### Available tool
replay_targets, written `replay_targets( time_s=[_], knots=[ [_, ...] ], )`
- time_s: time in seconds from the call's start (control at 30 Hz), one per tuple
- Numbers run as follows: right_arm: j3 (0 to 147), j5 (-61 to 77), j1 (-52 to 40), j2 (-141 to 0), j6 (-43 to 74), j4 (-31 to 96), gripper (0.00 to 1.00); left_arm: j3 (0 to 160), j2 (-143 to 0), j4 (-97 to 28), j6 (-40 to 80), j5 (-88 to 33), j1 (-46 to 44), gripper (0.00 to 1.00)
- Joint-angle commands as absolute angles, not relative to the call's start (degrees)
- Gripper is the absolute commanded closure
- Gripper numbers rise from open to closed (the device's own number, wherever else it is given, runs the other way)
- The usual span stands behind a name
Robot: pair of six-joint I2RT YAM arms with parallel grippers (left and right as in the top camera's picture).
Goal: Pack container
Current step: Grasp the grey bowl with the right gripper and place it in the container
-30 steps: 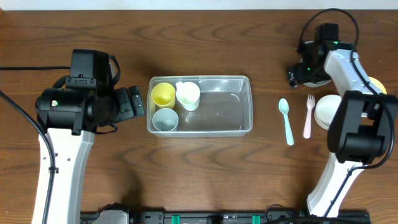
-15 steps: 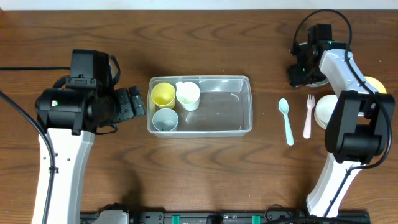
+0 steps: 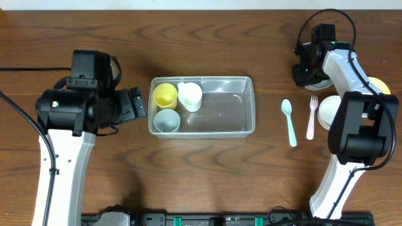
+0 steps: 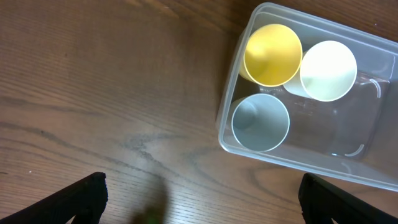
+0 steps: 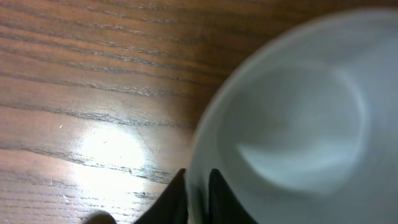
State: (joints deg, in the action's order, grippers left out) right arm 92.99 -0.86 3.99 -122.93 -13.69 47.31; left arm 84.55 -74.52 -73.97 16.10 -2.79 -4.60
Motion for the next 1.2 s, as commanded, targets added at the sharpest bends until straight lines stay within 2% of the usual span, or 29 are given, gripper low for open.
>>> replay_targets(
  time_s=[0.0,0.07,0.3,0.47,0.77,0.93,1.17],
  knots=[
    [93.71,-0.62,3.77,-123.02,-13.28,47.18,0.94,84.42,-74.37,-74.35,15.53,-2.13,-4.4,0.02],
    [93.76,-0.62,3.75,-122.98,-12.29,46.89,0.99,84.42,-74.37,-74.32,15.53,-2.13,-4.4,0.02],
    [96.16,-0.6,2.28,-118.98,-11.62,49.56,0.99,84.42,-74.37,-74.35,15.53,-2.13,-4.4,0.02],
    [100.79,-0.32,-1.28,-109.58,-12.53,54.72,0.99,84.42,-74.37,-74.37,15.53,-2.13,-4.4,0.02],
    [101.8,5.15,-15.38,-94.76,-14.41,62.89,0.97,84.42,-74.37,-74.32,15.53,-2.13,-4.4,0.02],
    [101.36,5.85,-24.77,-94.91,-12.47,68.18,0.95,84.42,-74.37,-74.32,15.51,-2.11,-4.4,0.02],
    [98.39,5.89,-30.48,-98.26,-9.13,64.84,0.95,84.42,-74.37,-74.35,15.51,-2.13,-4.4,0.02]
  ],
)
